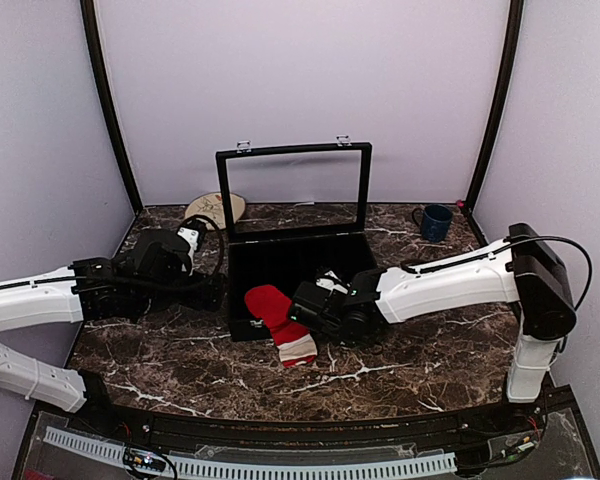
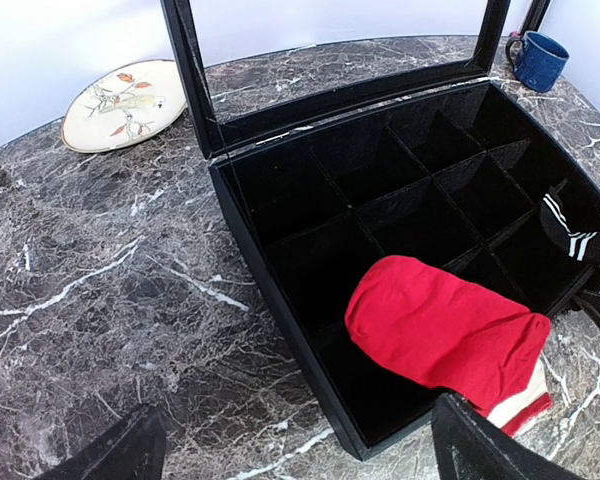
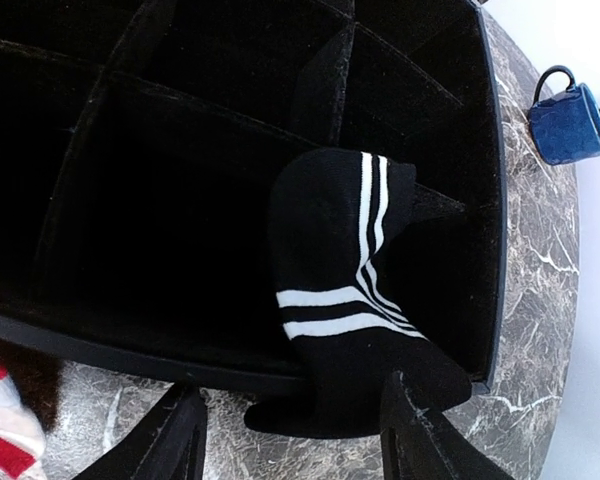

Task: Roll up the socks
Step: Pick up the sock from the storage box.

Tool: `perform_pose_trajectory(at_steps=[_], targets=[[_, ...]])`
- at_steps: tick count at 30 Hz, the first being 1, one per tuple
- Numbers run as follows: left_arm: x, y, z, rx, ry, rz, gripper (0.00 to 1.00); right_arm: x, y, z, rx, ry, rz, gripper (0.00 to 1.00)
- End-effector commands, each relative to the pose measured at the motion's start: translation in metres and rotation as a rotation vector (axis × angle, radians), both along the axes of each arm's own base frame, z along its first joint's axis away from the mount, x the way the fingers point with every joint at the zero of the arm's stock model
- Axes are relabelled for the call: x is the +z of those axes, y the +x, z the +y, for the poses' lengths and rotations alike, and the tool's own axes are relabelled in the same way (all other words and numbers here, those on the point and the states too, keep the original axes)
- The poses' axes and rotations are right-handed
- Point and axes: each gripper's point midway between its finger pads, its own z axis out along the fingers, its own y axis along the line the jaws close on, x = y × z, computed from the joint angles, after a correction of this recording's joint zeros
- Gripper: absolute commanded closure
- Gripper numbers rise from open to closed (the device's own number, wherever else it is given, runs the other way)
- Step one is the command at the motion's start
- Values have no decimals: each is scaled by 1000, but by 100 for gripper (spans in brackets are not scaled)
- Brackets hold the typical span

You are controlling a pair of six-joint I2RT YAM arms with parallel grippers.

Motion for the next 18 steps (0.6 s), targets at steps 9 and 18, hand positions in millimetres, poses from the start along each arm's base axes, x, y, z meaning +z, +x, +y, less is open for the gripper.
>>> perform_pose_trajectory(at_steps=[9, 18], targets=[[0, 0, 6, -3, 40, -29, 5, -7, 22, -13, -32, -63, -14, 49], [-3, 2, 5, 0, 48, -32, 5, -17, 27, -16, -29, -82, 18, 68]])
